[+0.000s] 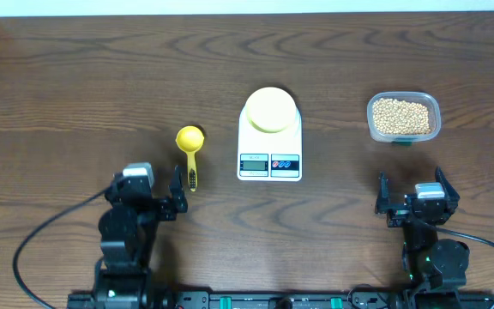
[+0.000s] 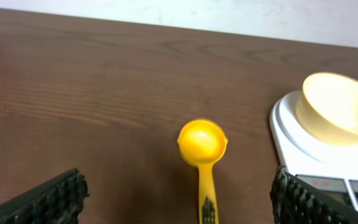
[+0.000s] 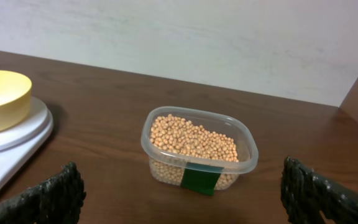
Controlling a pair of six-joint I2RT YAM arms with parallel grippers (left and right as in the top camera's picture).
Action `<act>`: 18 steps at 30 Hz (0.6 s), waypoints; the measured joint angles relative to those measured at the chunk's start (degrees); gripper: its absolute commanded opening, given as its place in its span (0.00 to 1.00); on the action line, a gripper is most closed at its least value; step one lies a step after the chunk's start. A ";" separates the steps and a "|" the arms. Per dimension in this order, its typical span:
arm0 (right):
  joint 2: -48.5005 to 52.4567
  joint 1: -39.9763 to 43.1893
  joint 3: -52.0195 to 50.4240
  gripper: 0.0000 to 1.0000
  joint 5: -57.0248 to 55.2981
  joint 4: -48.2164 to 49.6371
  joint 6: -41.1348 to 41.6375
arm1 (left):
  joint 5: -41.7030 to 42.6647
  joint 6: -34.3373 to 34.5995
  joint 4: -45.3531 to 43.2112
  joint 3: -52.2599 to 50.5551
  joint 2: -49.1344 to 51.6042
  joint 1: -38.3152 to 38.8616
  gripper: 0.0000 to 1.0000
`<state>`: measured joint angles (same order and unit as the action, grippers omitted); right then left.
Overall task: Scoop item into bowl and weigh 50g on scale
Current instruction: 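Move the left gripper over the yellow scoop handle and lower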
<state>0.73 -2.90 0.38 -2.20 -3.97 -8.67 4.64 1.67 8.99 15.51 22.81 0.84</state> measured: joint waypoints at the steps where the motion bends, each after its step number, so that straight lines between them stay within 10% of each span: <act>1: 0.02 0.00 0.00 0.99 0.00 0.00 -0.02 | 0.17 0.02 0.35 1.57 1.99 0.00 0.96; 18: 0.00 0.00 0.00 0.99 0.09 -0.02 -0.02 | 1.46 0.02 20.85 32.24 31.06 0.00 0.96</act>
<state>0.73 -2.90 0.38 -2.11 -3.99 -8.69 6.11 1.69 29.85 47.75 53.87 0.84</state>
